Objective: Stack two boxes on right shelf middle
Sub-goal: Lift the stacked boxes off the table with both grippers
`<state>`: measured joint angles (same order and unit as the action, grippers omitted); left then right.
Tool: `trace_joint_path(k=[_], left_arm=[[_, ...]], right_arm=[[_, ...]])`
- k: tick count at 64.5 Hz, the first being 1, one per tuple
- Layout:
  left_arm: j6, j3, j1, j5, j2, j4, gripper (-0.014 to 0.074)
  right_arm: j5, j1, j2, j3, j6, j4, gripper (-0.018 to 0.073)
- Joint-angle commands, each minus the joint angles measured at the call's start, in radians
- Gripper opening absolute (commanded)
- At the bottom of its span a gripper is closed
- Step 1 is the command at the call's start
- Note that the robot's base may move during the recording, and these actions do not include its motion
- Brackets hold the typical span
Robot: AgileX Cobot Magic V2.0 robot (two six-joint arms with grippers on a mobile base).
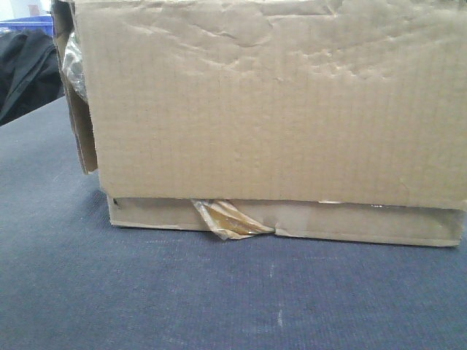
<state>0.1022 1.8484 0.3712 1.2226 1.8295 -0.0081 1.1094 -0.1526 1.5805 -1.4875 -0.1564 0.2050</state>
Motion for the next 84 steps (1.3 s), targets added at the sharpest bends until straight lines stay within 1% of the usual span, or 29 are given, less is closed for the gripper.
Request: trace_joint_path(k=[1,11,15,21,33,41,52,63,84], left_arm=[[0.007,0.002,0.002,-0.002,-0.009,0.016,-0.0111],[0.014,0.002,0.002,-0.002,-0.031,0.016,-0.0111],[0.035,0.002,0.002,-0.002,-0.059,0.018,-0.0111],[0.037,0.012,0.002,-0.002,-0.098,0.018,-0.0111],[0.04,0.105,0.002,-0.002,-0.158,0.018,-0.0111],[0.057,0.187,0.002,-0.002,-0.192,0.018,-0.0111],[0.058,0.289,0.002,-0.024,-0.227,0.018,-0.0111],[0.058,0.356,0.002,-0.024,-0.242,0.018,-0.0111],[0.058,0.359,0.002,-0.033,-0.242,0.018,-0.0111]], right_arm=[[-0.016,0.004,0.002,-0.008,-0.011,-0.02,-0.0154],[-0.014,0.004,-0.014,-0.008,-0.011,-0.02,-0.0154],[-0.024,0.004,-0.041,-0.008,-0.011,-0.02,-0.0154],[-0.043,0.004,-0.085,-0.012,-0.011,-0.02,-0.0154],[-0.103,0.004,-0.18,-0.052,-0.011,-0.02,-0.0154],[-0.133,0.004,-0.239,-0.105,-0.011,-0.02,-0.0154],[-0.185,0.004,-0.309,-0.18,-0.011,-0.02,-0.0154],[-0.22,0.004,-0.357,-0.237,-0.011,-0.02,-0.0154],[-0.205,0.004,-0.359,-0.237,-0.011,-0.02,-0.0154]])
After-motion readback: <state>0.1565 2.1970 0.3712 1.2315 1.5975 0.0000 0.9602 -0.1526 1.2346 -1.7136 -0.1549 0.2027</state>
